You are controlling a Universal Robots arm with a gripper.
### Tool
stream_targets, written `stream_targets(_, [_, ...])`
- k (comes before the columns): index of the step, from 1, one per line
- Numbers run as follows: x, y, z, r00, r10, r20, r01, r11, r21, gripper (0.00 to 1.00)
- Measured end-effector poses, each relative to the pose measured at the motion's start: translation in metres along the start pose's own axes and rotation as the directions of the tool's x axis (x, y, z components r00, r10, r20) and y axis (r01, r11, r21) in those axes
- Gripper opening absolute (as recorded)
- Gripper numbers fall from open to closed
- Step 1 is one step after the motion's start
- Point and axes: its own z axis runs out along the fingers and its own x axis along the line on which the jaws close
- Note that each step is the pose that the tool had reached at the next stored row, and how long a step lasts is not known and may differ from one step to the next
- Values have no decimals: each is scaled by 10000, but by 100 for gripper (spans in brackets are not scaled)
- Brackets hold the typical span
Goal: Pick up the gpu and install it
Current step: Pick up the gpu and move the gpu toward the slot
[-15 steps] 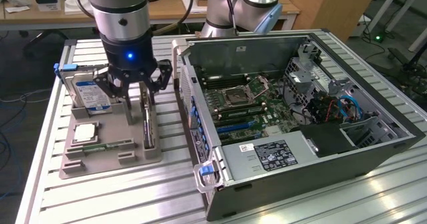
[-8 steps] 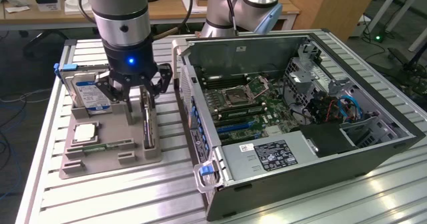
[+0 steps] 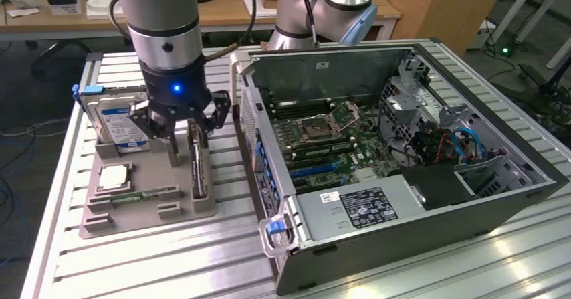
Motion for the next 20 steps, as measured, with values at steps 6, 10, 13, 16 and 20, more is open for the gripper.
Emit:
stream_targets(6, [0,-4,101,10000,70,8,-70,10000,1,53])
stream_targets(10, [1,-6,172,9999,109,15,-109,9999,3,53])
stream_targets(13, [0,-6,222,9999,129,15,-129,9999,4,53])
stream_targets(16, [-3,1,275,9999,154,15,-154,9999,5,53])
stream_targets(20, [-12,17,342,9998,178,17,-178,9998,5,53])
